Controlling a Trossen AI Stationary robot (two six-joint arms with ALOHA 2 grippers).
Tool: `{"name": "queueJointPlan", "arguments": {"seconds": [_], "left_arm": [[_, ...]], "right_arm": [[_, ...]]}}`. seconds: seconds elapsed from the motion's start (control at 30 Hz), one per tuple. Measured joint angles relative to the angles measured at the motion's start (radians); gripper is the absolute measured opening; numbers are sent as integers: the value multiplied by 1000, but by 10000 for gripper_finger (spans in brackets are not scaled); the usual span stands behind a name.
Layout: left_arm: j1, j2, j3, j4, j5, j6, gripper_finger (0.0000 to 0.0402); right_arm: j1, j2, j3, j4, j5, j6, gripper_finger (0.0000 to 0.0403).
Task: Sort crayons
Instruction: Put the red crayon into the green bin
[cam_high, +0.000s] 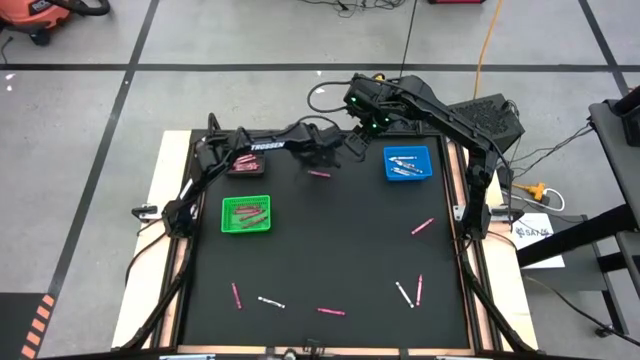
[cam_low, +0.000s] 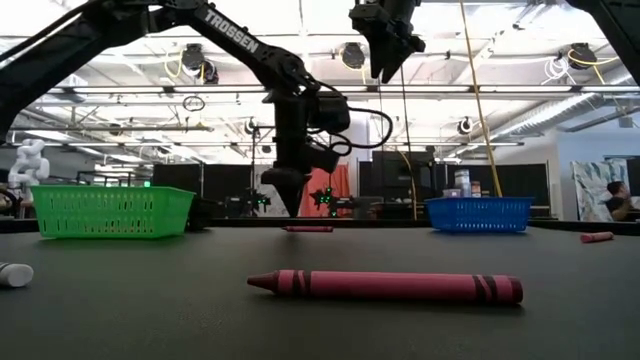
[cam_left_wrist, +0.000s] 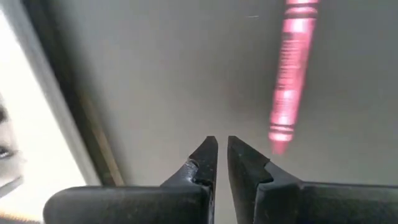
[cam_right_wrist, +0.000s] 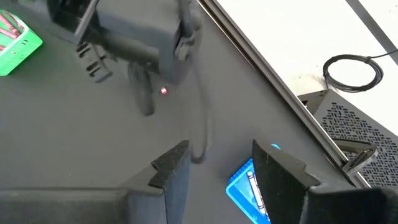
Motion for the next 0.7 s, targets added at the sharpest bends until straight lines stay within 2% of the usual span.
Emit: {"name": "queueJointPlan", "arguments": {"seconds": [0.17,0.6,0.7], "left_arm": [[-47,-14,0,-97,33,-20,31],[-125,-193,2,-124,37,-71,31],[-138,-236,2,-118,82,-102,31]], "right_arm": [[0,0,0,-3,0,-3,157],[1,0,0,-25,0,-160,157],[2,0,0,-25,0,-180,157]]}}
